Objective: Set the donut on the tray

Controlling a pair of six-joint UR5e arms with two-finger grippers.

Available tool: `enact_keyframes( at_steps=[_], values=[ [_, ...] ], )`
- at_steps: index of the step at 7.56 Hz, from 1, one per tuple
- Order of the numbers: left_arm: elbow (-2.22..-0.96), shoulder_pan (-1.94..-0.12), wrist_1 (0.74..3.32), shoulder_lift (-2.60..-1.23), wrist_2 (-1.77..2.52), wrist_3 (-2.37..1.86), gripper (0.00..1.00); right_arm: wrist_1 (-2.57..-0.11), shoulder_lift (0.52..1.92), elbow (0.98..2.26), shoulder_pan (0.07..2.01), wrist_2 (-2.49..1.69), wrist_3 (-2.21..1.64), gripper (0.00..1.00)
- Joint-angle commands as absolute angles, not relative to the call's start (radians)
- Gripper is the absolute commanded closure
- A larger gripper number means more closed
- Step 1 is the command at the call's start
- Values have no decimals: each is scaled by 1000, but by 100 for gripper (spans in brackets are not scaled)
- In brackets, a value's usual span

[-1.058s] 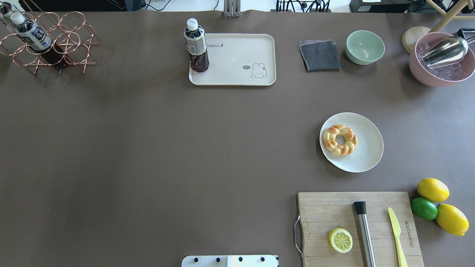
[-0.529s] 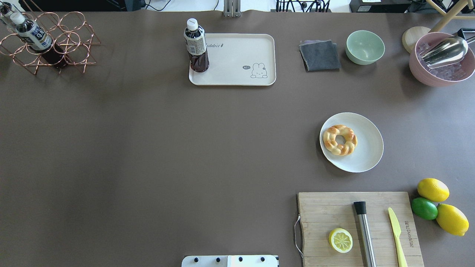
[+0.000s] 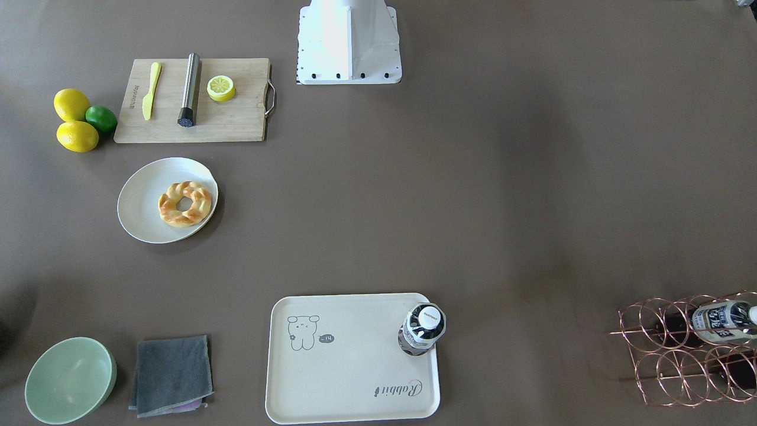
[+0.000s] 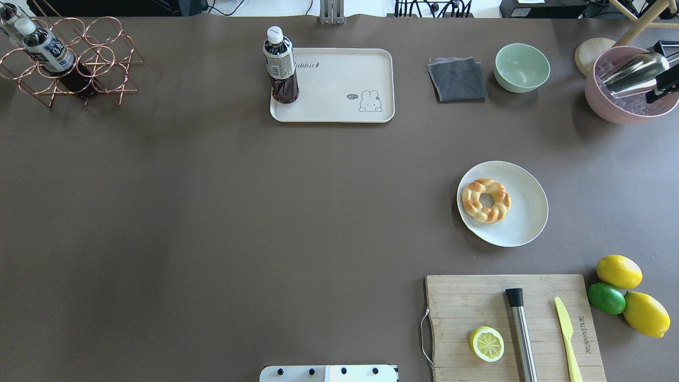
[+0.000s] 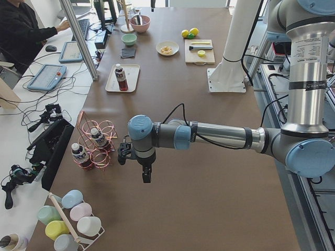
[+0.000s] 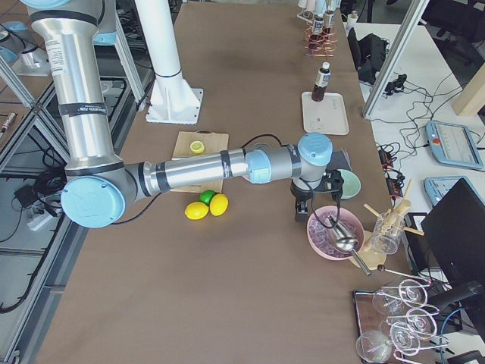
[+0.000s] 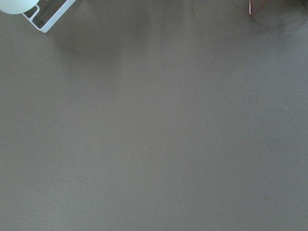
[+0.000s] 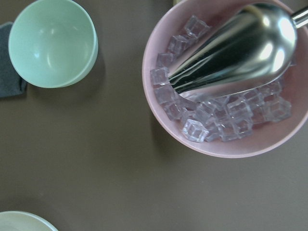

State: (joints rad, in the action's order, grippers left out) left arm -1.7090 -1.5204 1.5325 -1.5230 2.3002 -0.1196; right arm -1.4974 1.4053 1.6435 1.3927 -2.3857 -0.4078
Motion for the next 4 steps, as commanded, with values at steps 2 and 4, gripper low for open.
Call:
enact_keyframes(
  at_steps=[2, 4],
  values=[
    [-1709, -1520, 1532, -1522, 2299, -118, 2, -1155, 1410, 1643, 1193, -2315, -857, 0],
    [-1707, -1522, 1532, -1522, 2299, -118, 2, -1134, 1407, 1654, 1112, -2278, -925, 0]
  ],
)
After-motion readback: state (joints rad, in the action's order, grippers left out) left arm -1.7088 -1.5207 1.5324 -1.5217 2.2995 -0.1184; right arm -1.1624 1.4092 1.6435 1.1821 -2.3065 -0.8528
